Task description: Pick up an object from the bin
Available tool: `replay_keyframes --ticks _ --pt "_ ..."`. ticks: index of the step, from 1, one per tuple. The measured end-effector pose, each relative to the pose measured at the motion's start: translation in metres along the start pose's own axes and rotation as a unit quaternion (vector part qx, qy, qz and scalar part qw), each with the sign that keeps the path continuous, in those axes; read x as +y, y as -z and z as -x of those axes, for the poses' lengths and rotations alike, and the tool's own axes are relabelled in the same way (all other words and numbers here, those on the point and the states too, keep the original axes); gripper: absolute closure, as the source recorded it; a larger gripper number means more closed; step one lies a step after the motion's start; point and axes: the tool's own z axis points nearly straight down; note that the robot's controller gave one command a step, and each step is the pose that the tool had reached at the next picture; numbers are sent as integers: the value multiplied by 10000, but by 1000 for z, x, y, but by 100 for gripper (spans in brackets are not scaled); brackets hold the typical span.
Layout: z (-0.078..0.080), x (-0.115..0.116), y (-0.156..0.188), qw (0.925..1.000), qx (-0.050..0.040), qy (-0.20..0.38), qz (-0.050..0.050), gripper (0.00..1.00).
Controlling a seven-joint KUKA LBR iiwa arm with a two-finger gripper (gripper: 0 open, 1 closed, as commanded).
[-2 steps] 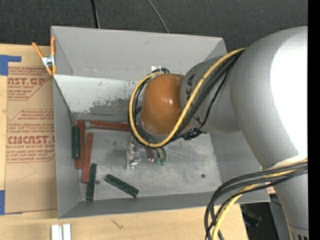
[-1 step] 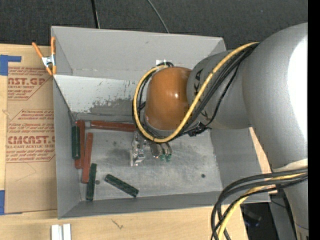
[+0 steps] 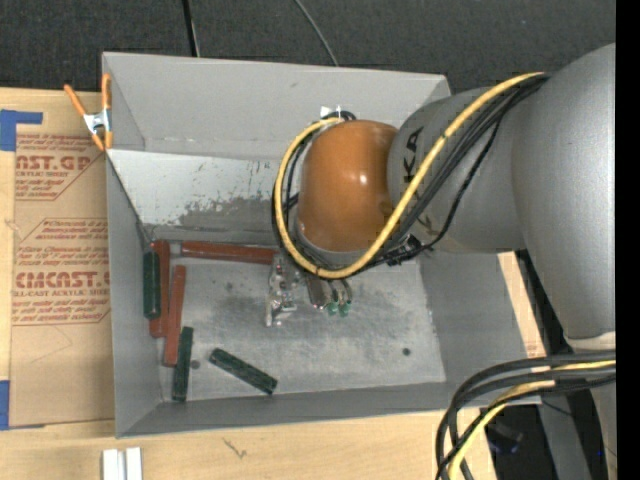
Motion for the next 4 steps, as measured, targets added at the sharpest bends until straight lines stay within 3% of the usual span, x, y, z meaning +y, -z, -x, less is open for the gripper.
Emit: replay_keyframes --ticks 1,2,3,4 --pt "6 -1 47 10000 33 51 -9 100" --pt "-25 17 6 9986 3 538 0 0" --pt "-27 18 5 9985 14 548 2 0" --pt "-49 42 -58 9994 -53 347 23 100"
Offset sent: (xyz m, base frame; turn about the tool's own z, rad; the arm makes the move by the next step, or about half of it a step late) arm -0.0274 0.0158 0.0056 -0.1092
